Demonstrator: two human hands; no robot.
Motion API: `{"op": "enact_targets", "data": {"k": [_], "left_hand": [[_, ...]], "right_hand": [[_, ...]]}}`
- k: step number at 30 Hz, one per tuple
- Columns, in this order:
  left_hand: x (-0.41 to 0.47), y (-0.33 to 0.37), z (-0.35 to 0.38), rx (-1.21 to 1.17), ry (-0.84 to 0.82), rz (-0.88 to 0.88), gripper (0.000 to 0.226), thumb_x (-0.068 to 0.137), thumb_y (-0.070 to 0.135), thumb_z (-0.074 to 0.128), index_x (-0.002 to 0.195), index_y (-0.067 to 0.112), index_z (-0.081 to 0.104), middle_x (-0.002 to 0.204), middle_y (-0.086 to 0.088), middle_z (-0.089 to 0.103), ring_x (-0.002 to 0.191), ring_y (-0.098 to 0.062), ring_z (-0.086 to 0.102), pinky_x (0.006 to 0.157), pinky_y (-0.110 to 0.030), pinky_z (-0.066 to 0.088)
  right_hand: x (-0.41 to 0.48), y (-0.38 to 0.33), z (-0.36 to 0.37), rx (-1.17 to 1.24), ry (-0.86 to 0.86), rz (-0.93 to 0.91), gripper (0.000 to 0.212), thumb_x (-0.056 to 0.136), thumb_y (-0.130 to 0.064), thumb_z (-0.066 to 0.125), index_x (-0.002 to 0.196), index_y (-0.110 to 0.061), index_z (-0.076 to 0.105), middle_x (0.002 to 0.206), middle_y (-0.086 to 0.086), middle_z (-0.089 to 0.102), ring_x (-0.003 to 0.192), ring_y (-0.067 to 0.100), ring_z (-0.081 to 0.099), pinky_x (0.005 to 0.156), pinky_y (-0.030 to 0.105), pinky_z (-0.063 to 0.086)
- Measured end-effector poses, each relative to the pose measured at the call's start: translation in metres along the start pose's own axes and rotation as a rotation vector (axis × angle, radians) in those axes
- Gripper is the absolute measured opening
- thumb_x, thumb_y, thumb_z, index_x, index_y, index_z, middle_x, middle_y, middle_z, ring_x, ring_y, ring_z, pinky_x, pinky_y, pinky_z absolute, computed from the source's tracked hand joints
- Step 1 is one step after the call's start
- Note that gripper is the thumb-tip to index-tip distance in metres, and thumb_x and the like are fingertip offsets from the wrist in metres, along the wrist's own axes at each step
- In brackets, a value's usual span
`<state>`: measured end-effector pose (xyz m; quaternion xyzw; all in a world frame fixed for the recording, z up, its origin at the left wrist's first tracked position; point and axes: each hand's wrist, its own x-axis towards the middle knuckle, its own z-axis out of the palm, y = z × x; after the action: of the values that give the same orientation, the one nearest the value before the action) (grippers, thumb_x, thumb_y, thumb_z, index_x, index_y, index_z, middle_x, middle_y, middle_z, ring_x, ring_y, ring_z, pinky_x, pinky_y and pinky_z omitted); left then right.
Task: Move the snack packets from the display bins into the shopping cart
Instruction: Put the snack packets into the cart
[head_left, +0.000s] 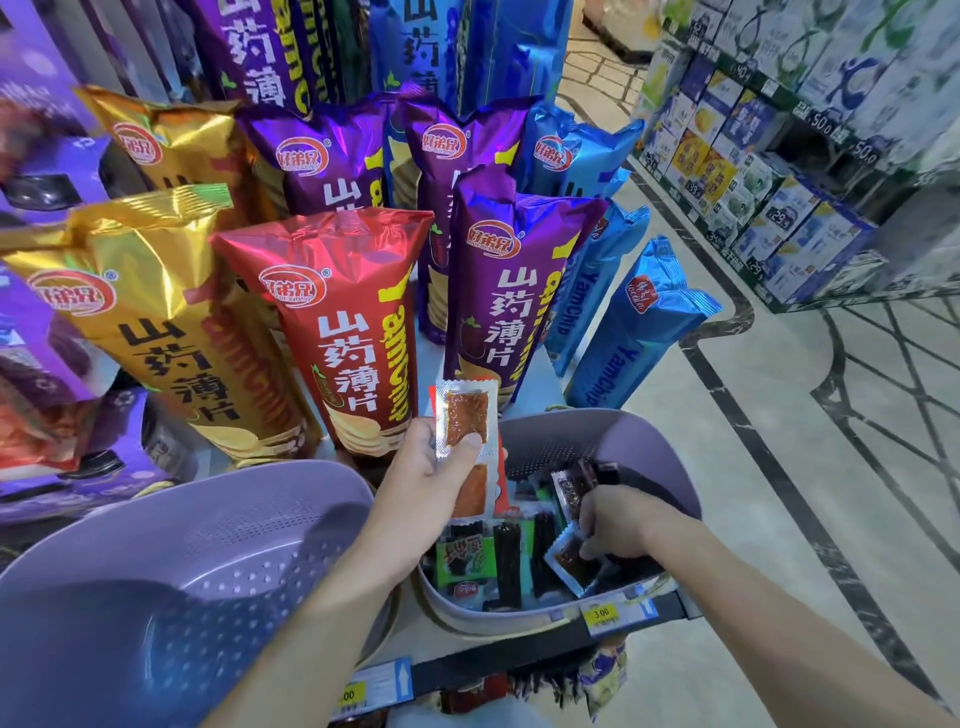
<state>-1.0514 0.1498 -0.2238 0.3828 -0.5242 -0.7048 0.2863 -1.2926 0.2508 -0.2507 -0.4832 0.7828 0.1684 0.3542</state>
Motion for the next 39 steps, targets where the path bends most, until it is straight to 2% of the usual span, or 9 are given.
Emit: {"op": "enact_targets", "data": {"k": [4,7,11,16,18,24,28,34,39], "left_hand": [[0.001,0.0,0.0,0.005,-0.003,-0.004,0.021,0.107,0.029,0.062,0.125,0.032,0.053,0.114,0.011,0.079,0.104,-0.018,0.079,0.081,-0.036,0.066],[0.002,0.0,0.0,0.021,0.006,-0.009,0.02,0.106,0.032,0.063,0.124,0.034,0.054,0.114,0.011,0.079,0.104,-0.018,0.079,0.087,-0.045,0.064],[0.003,-0.001,-0.002,0.01,0.014,-0.013,0.023,0.102,0.037,0.065,0.123,0.036,0.056,0.117,0.009,0.079,0.106,-0.02,0.078,0.091,-0.05,0.063],[0.003,-0.002,-0.002,-0.001,0.037,-0.024,0.024,0.103,0.037,0.066,0.124,0.037,0.056,0.117,0.01,0.078,0.106,-0.018,0.078,0.089,-0.05,0.065],[0.004,-0.002,-0.002,0.017,0.057,-0.029,0.022,0.104,0.036,0.065,0.123,0.038,0.056,0.114,0.011,0.079,0.104,-0.017,0.079,0.088,-0.049,0.065],[0.004,0.003,0.006,0.065,0.078,-0.03,0.014,0.106,0.03,0.063,0.12,0.032,0.058,0.111,0.002,0.08,0.099,-0.019,0.079,0.09,-0.052,0.064],[0.002,0.007,0.01,0.093,0.044,-0.062,0.013,0.107,0.032,0.062,0.119,0.036,0.063,0.113,0.006,0.079,0.107,-0.02,0.076,0.1,-0.055,0.059],[-0.002,0.012,0.015,-0.001,-0.016,-0.086,0.025,0.103,0.049,0.062,0.124,0.036,0.063,0.116,0.009,0.079,0.108,-0.009,0.075,0.095,-0.038,0.058],[0.001,0.011,0.011,0.063,-0.007,-0.029,0.036,0.097,0.022,0.077,0.128,0.03,0.06,0.113,0.012,0.079,0.105,-0.012,0.076,0.09,-0.037,0.062]], "right_hand": [[0.001,-0.002,0.003,0.025,-0.005,-0.063,0.016,0.085,-0.032,0.082,0.087,-0.019,0.071,0.098,0.002,0.075,0.088,0.02,0.068,0.067,0.027,0.048],[-0.001,-0.005,0.004,0.1,-0.028,-0.113,0.024,0.087,-0.024,0.08,0.072,-0.025,0.061,0.091,0.0,0.074,0.08,0.015,0.063,0.077,0.031,0.054],[-0.01,0.001,-0.003,0.277,-0.006,-0.115,0.028,0.093,-0.013,0.073,0.071,-0.025,0.06,0.063,-0.012,0.067,0.064,0.007,0.061,0.059,0.018,0.047],[-0.023,0.007,-0.012,0.83,0.117,-0.156,0.01,0.1,-0.002,0.064,0.091,-0.006,0.059,0.086,0.017,0.061,0.077,0.03,0.061,0.073,0.04,0.061],[-0.03,0.007,-0.015,1.061,0.117,-0.188,0.009,0.102,-0.001,0.059,0.096,-0.004,0.054,0.093,0.021,0.057,0.08,0.033,0.06,0.068,0.045,0.063],[-0.054,0.002,-0.031,1.375,0.096,-0.45,0.016,0.1,-0.011,0.065,0.108,0.0,0.057,0.104,0.022,0.069,0.088,0.039,0.068,0.071,0.047,0.061],[-0.055,-0.025,-0.036,1.472,0.133,-0.527,0.03,0.099,-0.012,0.063,0.117,0.009,0.051,0.109,0.028,0.065,0.096,0.042,0.063,0.089,0.065,0.052],[-0.048,-0.062,-0.037,1.421,0.281,-0.489,0.016,0.099,-0.015,0.068,0.107,-0.002,0.062,0.093,0.019,0.075,0.078,0.028,0.074,0.068,0.037,0.062],[-0.047,-0.049,-0.045,1.487,0.265,-0.419,0.018,0.095,-0.012,0.072,0.104,0.003,0.066,0.089,0.02,0.073,0.075,0.033,0.074,0.069,0.039,0.064]]}}
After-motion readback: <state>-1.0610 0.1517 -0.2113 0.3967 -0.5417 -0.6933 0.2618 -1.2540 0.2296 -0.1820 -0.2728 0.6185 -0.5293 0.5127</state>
